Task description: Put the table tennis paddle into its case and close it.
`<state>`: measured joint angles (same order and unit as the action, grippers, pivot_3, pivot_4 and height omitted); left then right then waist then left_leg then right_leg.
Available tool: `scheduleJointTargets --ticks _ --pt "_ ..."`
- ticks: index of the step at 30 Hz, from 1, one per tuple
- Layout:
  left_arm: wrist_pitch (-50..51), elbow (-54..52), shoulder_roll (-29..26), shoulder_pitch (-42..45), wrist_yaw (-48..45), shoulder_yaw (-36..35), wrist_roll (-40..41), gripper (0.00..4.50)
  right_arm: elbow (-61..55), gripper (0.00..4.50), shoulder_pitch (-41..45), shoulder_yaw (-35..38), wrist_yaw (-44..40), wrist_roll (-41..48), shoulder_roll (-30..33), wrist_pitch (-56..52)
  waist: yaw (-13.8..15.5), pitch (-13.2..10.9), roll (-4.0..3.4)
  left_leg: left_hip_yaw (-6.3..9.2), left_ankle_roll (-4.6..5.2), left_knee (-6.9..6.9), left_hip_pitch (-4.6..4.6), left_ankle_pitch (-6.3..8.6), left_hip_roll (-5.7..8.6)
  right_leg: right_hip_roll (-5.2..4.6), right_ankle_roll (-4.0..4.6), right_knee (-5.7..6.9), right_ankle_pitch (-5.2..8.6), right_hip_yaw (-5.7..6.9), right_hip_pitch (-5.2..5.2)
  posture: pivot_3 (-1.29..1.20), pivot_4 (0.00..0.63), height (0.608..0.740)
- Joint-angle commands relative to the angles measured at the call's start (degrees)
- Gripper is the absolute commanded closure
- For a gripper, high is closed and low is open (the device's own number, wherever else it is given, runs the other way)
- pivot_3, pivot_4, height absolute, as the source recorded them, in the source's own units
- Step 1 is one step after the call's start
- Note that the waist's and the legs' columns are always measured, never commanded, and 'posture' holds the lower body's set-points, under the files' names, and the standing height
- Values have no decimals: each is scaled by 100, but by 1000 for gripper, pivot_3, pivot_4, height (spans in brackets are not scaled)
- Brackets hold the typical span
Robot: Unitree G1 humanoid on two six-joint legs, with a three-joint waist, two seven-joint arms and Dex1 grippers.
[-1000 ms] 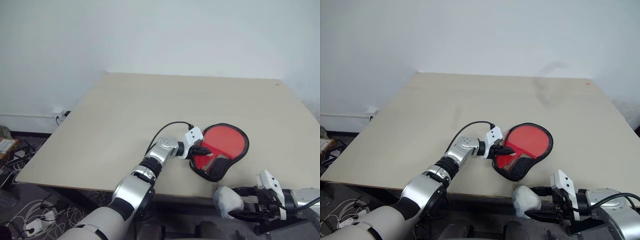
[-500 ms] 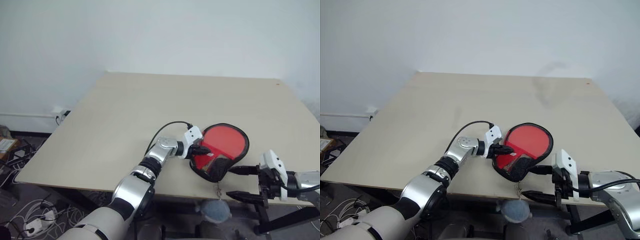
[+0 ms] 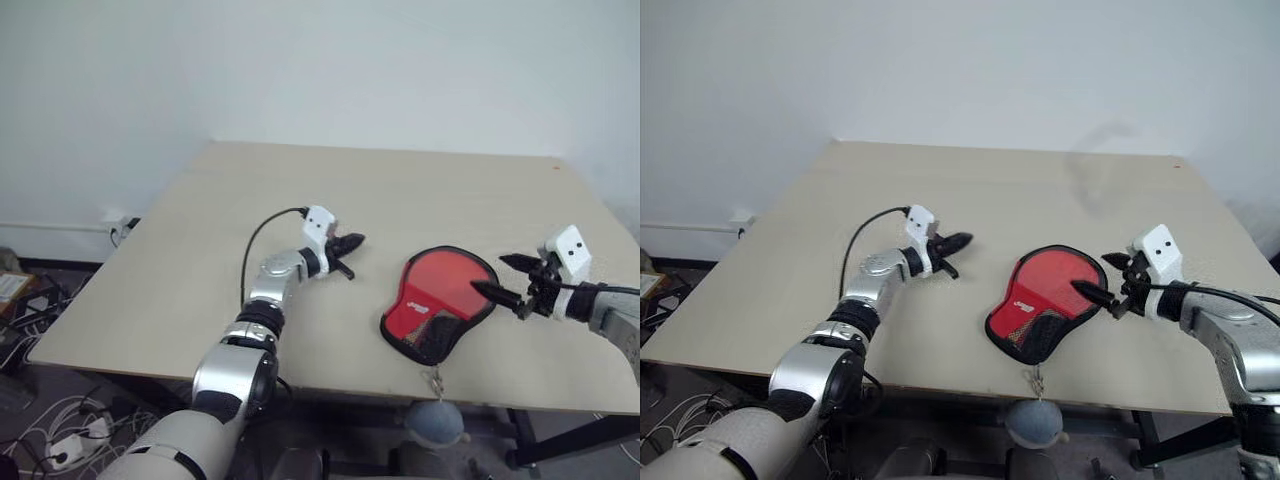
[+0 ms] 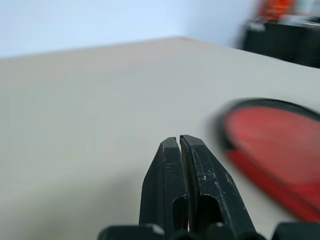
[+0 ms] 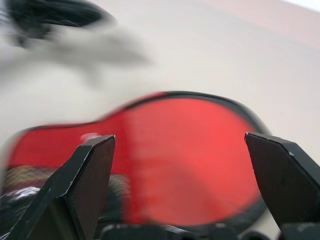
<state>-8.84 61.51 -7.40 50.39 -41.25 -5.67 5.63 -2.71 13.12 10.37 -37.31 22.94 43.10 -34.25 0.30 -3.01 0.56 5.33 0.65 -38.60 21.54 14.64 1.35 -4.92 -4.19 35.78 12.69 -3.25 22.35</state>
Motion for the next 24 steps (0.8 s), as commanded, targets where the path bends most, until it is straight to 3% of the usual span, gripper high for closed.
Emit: scheduleJointTargets --ticks 1,12,24 --pt "-354 25 -214 -67 295 -124 19 4500 704 23 343 163 688 -422 -294 380 4 2 -3 0 0 1 -1 0 0 0 0 -1 0 -1 0 0 0 740" --pt "-471 39 -804 -354 450 -292 79 4500 1366 23 588 66 1503 -753 -1426 896 -45 6 -12 -1 6 12 -9 -5 1 3 9 3 -5 -6 1 0 0 740" --pt "-343 -427 -830 -759 573 -317 133 4500 963 23 329 -98 1755 -924 -1869 813 -40 8 -14 1 9 17 -13 -8 2 3 10 4 -9 -9 -1 0 0 740"
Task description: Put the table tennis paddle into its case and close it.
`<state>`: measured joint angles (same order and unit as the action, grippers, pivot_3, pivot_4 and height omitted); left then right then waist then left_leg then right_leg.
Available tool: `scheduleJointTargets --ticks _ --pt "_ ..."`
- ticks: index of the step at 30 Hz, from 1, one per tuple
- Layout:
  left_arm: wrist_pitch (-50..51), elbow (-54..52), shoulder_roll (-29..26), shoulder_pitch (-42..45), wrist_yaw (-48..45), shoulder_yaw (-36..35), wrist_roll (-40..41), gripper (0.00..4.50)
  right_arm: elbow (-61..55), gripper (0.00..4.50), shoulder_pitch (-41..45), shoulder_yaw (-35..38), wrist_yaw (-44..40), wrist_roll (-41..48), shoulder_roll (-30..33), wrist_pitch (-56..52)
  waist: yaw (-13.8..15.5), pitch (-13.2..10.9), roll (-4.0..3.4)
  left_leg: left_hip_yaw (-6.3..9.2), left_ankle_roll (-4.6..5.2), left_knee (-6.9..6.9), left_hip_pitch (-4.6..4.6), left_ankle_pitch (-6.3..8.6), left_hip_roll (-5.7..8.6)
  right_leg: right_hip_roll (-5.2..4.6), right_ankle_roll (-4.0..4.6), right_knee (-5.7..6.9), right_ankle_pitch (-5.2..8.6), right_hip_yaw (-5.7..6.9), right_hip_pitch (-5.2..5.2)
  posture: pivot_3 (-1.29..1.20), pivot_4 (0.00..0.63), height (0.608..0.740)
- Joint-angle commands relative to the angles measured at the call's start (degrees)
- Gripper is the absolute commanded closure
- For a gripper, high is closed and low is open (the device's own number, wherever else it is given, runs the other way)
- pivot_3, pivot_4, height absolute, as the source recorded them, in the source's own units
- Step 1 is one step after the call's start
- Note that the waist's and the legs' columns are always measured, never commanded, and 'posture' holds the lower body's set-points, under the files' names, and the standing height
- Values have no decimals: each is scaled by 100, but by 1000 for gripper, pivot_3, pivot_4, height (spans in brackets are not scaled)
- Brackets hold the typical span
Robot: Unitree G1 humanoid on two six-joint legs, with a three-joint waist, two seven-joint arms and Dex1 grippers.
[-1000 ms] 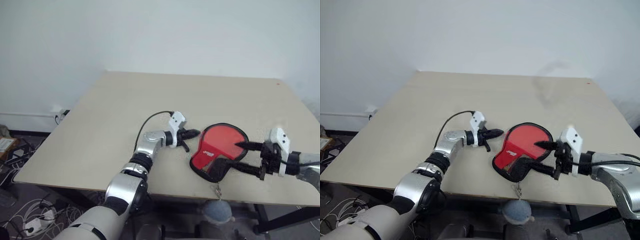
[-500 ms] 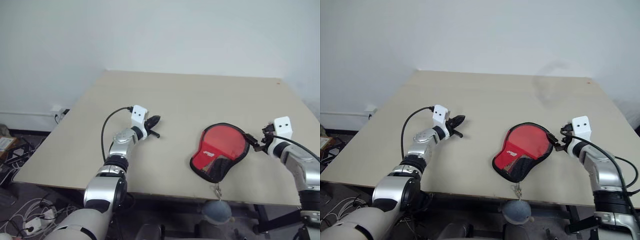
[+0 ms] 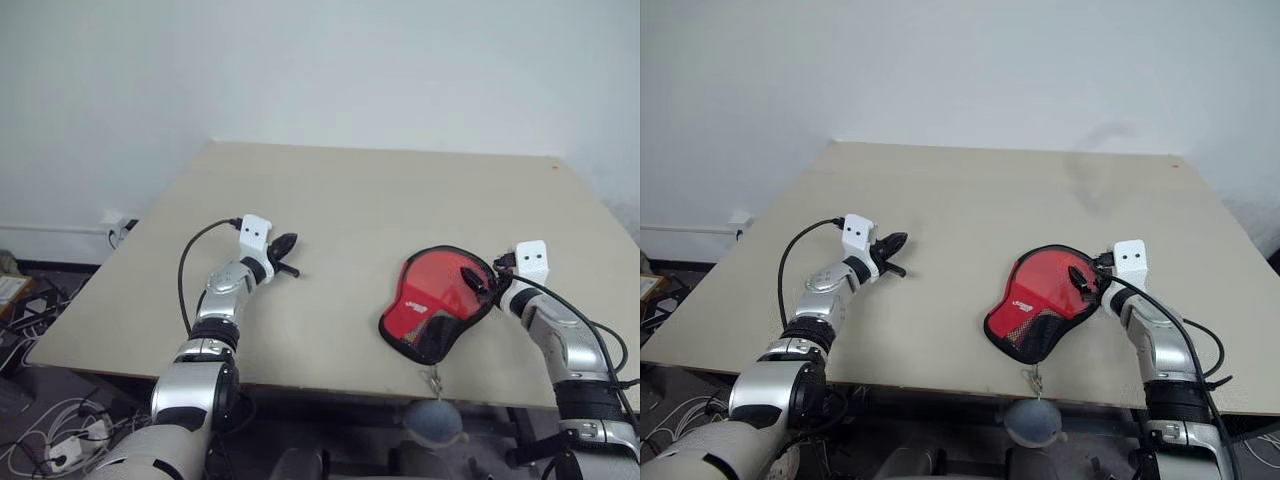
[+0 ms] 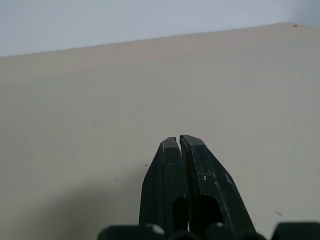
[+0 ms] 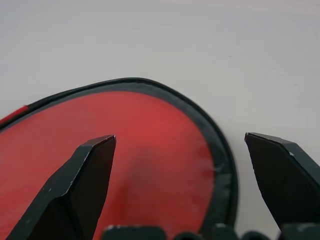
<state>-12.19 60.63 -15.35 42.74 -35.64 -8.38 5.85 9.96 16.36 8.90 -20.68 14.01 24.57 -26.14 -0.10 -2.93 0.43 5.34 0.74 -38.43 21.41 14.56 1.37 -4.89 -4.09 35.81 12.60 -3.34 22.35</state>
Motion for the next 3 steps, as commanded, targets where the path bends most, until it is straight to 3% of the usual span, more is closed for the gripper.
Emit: scheduleJointTargets --ticks 1,3 --pt "11 -388 -35 -26 9 -56 130 4500 -372 23 -5 68 96 -14 -20 -34 -1 0 0 0 0 0 0 0 0 0 0 0 0 0 0 0 0 740" --pt "41 -448 -41 -71 10 -70 151 4500 -463 23 -20 97 98 7 -17 -86 -2 0 0 -3 0 0 0 0 0 0 0 0 0 -2 0 0 0 740"
